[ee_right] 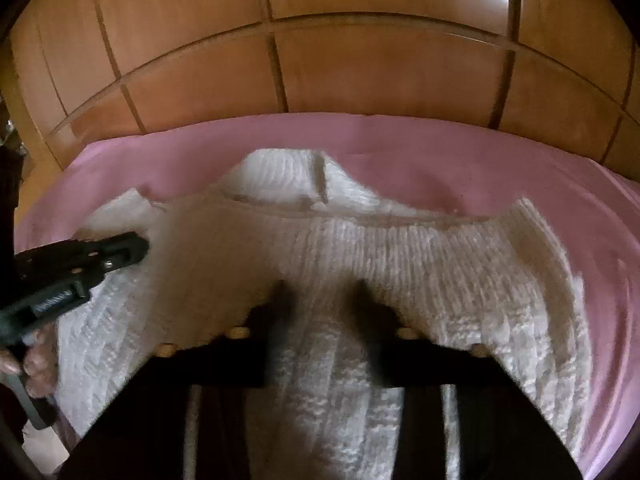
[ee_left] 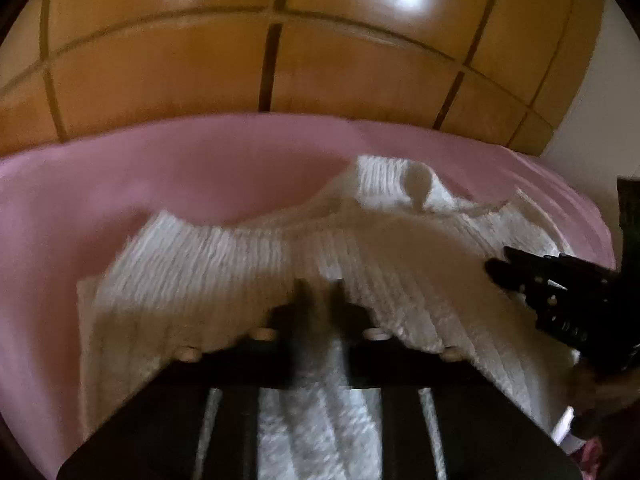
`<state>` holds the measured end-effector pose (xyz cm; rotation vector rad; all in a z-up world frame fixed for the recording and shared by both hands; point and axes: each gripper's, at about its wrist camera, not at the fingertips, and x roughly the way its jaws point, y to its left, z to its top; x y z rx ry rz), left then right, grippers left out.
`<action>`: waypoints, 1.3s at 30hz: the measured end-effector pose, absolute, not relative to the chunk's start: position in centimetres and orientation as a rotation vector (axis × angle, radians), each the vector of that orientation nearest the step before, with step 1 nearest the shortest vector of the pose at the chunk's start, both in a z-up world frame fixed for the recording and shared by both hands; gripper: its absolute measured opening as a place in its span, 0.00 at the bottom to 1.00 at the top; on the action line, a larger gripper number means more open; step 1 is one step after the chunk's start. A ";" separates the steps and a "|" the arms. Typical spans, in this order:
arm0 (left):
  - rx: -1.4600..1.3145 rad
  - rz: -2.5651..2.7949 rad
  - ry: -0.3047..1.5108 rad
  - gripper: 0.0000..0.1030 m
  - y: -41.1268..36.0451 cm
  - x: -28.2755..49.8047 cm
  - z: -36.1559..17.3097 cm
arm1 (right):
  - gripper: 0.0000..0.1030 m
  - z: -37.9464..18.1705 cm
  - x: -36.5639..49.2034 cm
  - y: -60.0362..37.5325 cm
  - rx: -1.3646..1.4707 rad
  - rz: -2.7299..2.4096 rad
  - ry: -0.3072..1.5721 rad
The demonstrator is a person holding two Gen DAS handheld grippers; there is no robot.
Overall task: Fold small clothes
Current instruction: 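Press and smooth the folded sweater with both grippers, then press the folded sweater flat with both open grippers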
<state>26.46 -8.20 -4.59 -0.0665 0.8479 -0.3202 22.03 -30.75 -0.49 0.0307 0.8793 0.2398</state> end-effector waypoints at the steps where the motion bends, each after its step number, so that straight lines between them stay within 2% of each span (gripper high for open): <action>1: -0.072 -0.309 0.823 0.03 -8.3 26.3 -4.1 | 0.05 -0.3 22.0 -30.9 0.032 0.230 0.876; 7: -0.108 -0.247 0.758 0.00 -7.4 28.3 -2.8 | 0.04 2.3 21.9 -30.9 0.054 0.189 0.790; 11: -0.045 -0.143 0.808 0.00 -8.5 30.7 -5.1 | 0.00 -1.1 24.8 -31.0 0.084 0.098 0.888; 12: -0.068 -0.133 0.870 0.00 -8.3 31.6 -6.4 | 0.00 -2.0 25.4 -31.3 0.107 0.091 0.913; 16: -0.134 -0.168 0.874 0.00 -7.2 31.0 -5.3 | 0.01 -1.6 24.9 -31.6 0.107 0.083 0.892; 18: -0.154 -0.211 0.881 0.10 -6.9 30.0 -4.6 | 0.02 -1.2 24.7 -31.8 0.110 0.092 0.885; 19: -0.165 -0.227 0.877 0.30 -6.6 29.3 -4.3 | 0.05 -1.1 24.5 -32.0 0.121 0.097 0.881; 20: -0.188 -0.257 0.862 0.56 -6.4 28.5 -3.8 | 0.10 -0.9 24.3 -32.2 0.134 0.104 0.875; 21: -0.212 -0.282 0.845 0.65 -6.2 28.0 -3.4 | 0.29 -0.7 24.1 -32.0 0.141 0.112 0.867; 22: -0.231 -0.307 0.834 0.68 -6.2 27.7 -3.2 | 0.53 -0.4 23.7 -32.1 0.145 0.116 0.853; 24: -0.225 -0.341 0.844 0.68 -7.0 27.5 -3.2 | 0.61 0.3 23.1 -31.9 0.149 0.121 0.819; 25: -0.184 -0.331 0.844 0.60 -7.6 27.5 -3.3 | 0.61 0.6 22.8 -31.5 0.145 0.123 0.809; 26: -0.139 -0.321 0.846 0.35 -8.2 27.3 -3.6 | 0.62 0.9 22.3 -31.4 0.146 0.129 0.804; 27: -0.088 -0.316 0.863 0.26 -9.1 27.4 -4.2 | 0.64 1.1 22.0 -31.2 0.147 0.135 0.799; 28: -0.052 -0.295 0.850 0.12 -9.6 27.4 -4.6 | 0.68 1.4 21.2 -31.1 0.145 0.141 0.789; 29: -0.012 -0.260 0.835 0.06 -10.2 27.8 -4.8 | 0.70 1.6 20.7 -31.0 0.144 0.143 0.781; 32: -0.048 -0.196 0.853 0.00 -9.9 29.1 -5.2 | 0.73 1.3 18.7 -30.1 0.120 0.166 0.781; 35: -0.121 -0.154 0.917 0.00 -8.4 30.6 -6.4 | 0.77 -1.0 19.3 -28.6 0.020 0.138 0.834; 37: -0.127 -0.153 0.915 0.00 -8.1 30.2 -6.1 | 0.82 -1.7 19.4 -28.3 0.018 0.134 0.805; 39: -0.108 -0.145 0.905 0.00 -8.1 29.6 -5.4 | 0.83 -1.9 19.2 -28.6 0.021 0.123 0.800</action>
